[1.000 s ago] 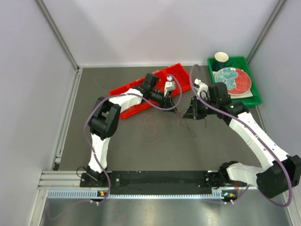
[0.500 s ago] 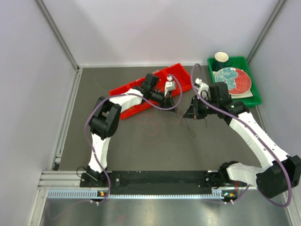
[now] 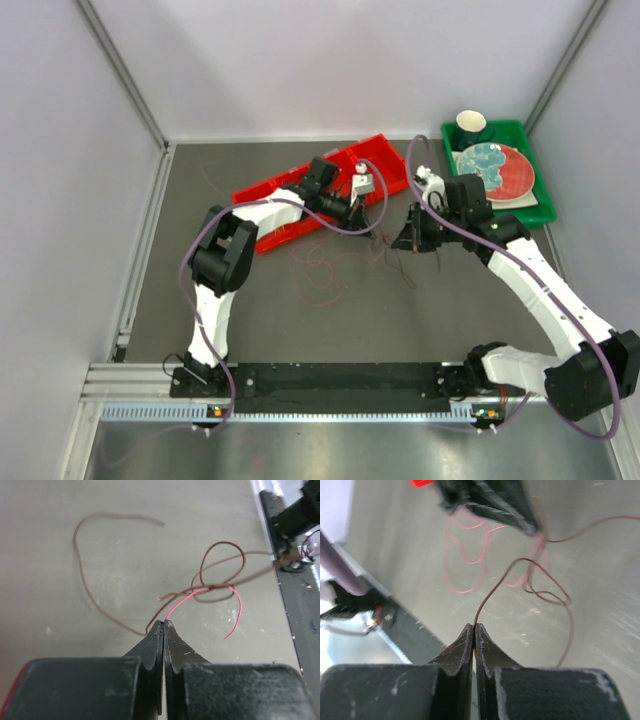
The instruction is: Untangle the cables
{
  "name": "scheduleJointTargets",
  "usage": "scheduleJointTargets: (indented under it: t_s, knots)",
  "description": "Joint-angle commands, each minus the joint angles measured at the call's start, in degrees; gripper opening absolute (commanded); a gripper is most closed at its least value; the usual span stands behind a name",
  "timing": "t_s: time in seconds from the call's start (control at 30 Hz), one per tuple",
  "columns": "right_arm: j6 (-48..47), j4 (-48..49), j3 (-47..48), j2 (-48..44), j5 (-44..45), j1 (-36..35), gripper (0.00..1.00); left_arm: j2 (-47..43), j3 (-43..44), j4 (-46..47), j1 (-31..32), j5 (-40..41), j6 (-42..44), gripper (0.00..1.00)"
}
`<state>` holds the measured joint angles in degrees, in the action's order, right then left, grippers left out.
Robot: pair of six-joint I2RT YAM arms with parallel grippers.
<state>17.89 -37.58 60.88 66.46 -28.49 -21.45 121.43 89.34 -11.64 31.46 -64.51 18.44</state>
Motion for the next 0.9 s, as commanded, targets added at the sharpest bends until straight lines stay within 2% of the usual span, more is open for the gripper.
scheduleJointTargets:
  t_s: [0.0, 0.23, 0.37, 0.43, 0.53, 0.7, 0.8, 0.87]
  knots:
    - [0.8, -1.1, 3.5, -2.6, 9.2, 0.6, 0.00, -5.1, -2.0, -3.6, -2.5, 5.7, 1.3, 0.00]
    - [2.3, -1.6, 3.1, -2.6, 18.5, 0.8, 0.00, -18.9, -20.1, 14.9, -8.2, 12.6, -13.0, 0.00]
    - [3.6, -2.7, 3.1, 0.6, 23.0, 1.2, 0.00, -27.7, -26.2, 16.3, -9.8, 16.9, -15.2, 0.00]
    - [4.6, -1.2, 1.9, 1.2, 23.0, 2.6, 0.00, -31.7, -29.2, 16.0, -11.6, 19.2, -17.2, 0.00]
    - [5.2, 1.5, 1.3, 1.6, 20.6, 2.8, 0.00, -36.2, -33.8, 20.3, -12.9, 20.6, -20.9, 0.00]
    - [5.1, 2.1, 3.0, 1.1, 17.9, 2.8, 0.00, -36.1, -35.8, 27.2, -11.6, 18.3, -27.4, 0.00]
    - [4.6, 1.5, 3.5, 0.3, 17.4, 2.9, 0.00, -32.4, -33.9, 28.8, -6.6, 20.9, -28.2, 0.00]
    - [4.2, 1.2, 3.4, -0.2, 17.0, 2.8, 0.00, -28.0, -30.4, 28.4, -4.5, 22.1, -27.9, 0.15]
